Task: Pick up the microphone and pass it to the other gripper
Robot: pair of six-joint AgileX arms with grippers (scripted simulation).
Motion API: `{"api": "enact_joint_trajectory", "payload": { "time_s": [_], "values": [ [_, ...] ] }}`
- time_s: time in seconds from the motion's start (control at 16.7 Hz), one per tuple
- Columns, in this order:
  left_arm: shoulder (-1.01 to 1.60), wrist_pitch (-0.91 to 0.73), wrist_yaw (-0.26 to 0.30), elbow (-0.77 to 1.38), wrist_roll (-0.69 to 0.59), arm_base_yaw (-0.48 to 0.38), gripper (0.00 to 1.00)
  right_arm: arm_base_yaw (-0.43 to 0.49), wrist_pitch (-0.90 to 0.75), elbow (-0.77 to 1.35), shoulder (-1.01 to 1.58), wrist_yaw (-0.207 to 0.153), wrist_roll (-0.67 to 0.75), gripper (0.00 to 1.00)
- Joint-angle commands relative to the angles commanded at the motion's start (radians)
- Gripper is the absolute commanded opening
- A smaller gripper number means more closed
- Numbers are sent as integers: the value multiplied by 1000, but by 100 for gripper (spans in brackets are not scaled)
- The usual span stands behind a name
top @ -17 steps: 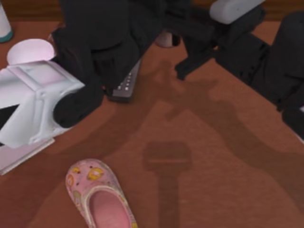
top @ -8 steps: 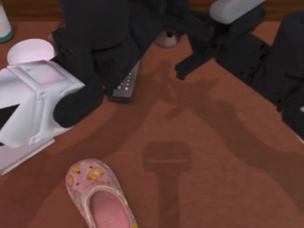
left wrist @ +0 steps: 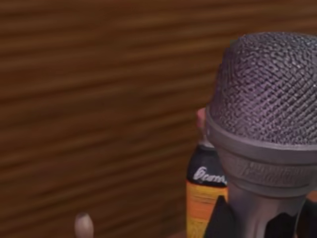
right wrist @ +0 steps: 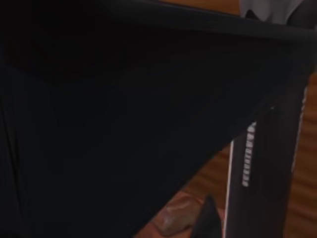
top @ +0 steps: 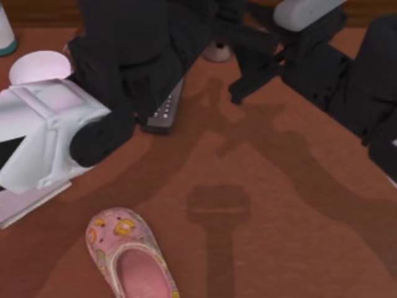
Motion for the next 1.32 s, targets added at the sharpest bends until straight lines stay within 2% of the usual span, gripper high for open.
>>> {"api": "enact_joint_trajectory", "payload": {
  "time_s": [0.12,0.18,0.6,0.66,0.72,0.9,1.14,1.32],
  "values": [
    [0,0,0,0,0,0,0,0,0,0,0,0,0,98],
    [0,0,0,0,0,0,0,0,0,0,0,0,0,100],
    [0,0,0,0,0,0,0,0,0,0,0,0,0,100],
    [-16,-2,-13,6,12,-3,0,-39,-7,0,7,25,-6,100],
    [-17,-3,-11,5,13,-2,0,-39,-8,-3,4,25,-6,100],
    [-47,-10,21,-24,21,32,0,-47,-22,-64,-67,14,-6,100],
    [-114,-20,93,-79,14,117,0,-63,-50,-190,-229,-9,-5,100],
    [-139,-23,115,-98,12,147,0,-68,-58,-237,-281,-18,-6,100]
  ]
}}
